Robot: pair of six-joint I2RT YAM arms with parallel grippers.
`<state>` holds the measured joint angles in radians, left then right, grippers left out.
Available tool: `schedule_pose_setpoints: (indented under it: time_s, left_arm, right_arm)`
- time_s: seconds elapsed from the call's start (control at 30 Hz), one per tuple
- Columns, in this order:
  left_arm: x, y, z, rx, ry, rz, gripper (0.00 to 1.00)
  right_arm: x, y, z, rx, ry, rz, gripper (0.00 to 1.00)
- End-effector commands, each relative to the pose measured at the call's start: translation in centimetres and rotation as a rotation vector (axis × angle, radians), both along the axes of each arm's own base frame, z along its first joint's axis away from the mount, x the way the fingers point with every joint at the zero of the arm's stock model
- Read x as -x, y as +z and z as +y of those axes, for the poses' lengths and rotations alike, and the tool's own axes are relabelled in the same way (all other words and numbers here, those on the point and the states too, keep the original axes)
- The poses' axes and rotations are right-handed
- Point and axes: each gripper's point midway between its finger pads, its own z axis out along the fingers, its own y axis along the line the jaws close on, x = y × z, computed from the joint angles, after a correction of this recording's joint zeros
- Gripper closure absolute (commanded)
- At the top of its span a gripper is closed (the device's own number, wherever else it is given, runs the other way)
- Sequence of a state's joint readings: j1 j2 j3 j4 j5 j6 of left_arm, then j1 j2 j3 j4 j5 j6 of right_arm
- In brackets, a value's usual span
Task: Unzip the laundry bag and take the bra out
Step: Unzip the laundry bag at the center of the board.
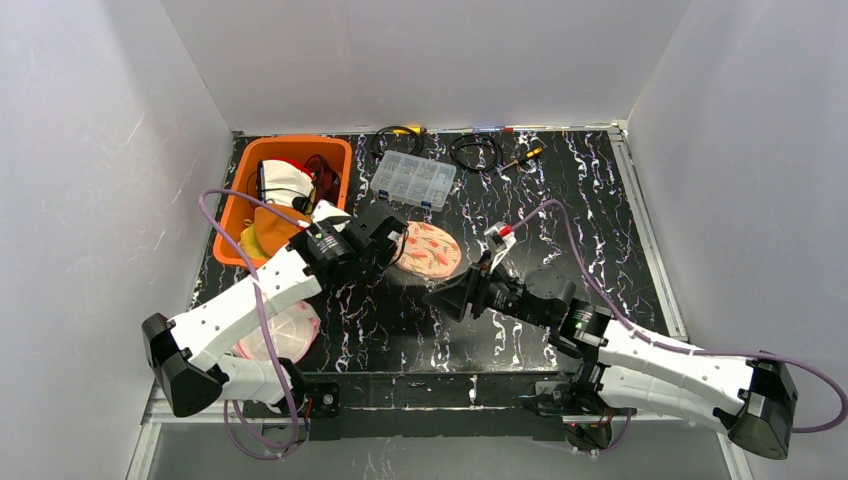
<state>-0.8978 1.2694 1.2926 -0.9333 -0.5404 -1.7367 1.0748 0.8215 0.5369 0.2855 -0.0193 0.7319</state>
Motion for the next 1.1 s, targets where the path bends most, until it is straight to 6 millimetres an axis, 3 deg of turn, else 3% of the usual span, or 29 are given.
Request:
schedule_pose_setpoints:
  time_s: [0.0, 0.4, 0.8, 1.07]
  left_arm:
    - [-0.5, 2.1, 0.4, 0.024, 0.023, -0.051, 1.0]
    - [0.1, 2.0, 0.2, 0.046, -0.002, -0.038, 1.0]
    - [0.7, 3.1, 0.2, 0.061, -0.053, -0.053, 1.0]
    - [1.2, 4.0, -1.3, 0.115, -0.134, -0.008, 1.0]
  right_arm:
    - [0.2, 2.0, 1.0, -0.048, 0.032, -0.01, 0.31]
    - [-2.8, 1.7, 0.9, -0.066, -0.126, -0.006, 0.3]
    - [-3.2, 1.4, 1.0, -0.03, -0.129, -0.066, 0.29]
    - [-2.7, 3.6, 1.0, -0.1, -0.101, -0.144, 0.3]
